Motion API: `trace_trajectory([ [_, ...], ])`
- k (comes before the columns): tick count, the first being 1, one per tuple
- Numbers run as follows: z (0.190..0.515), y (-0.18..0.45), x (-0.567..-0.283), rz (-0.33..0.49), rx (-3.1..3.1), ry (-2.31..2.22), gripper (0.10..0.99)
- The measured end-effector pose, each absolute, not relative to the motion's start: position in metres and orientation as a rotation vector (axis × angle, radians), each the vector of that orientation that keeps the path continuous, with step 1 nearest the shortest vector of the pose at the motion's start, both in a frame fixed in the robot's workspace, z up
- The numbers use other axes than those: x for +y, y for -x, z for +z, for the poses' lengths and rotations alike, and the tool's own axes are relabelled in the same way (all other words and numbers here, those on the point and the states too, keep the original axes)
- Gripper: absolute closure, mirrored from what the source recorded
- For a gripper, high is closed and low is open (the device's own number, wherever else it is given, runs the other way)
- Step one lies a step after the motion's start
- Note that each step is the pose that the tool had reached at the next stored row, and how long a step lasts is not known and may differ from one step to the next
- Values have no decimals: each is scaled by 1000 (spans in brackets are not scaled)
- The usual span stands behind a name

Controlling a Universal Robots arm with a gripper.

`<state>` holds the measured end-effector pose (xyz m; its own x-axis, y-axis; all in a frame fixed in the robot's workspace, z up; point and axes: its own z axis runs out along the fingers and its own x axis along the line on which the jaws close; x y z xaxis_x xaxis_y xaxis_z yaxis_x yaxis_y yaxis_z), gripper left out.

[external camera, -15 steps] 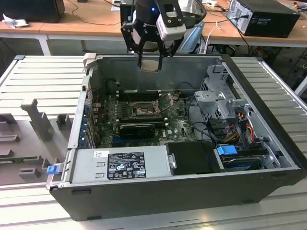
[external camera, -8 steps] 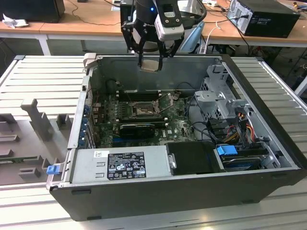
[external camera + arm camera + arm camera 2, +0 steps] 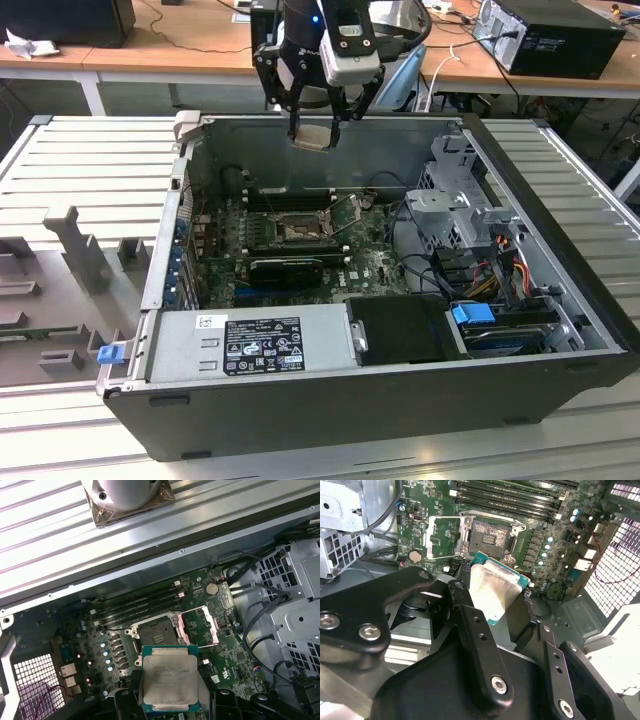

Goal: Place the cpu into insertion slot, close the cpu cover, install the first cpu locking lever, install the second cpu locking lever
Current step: 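Place the cpu into insertion slot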

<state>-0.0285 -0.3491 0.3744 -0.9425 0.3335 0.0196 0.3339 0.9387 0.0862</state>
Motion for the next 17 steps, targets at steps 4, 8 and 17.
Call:
trace_trajectory([
  [4,374,29,-349,-139,-3084,559,561],
  [8,374,29,-349,-139,-3075,615,561],
  [17,374,29,-349,-139,-3046,765,561],
])
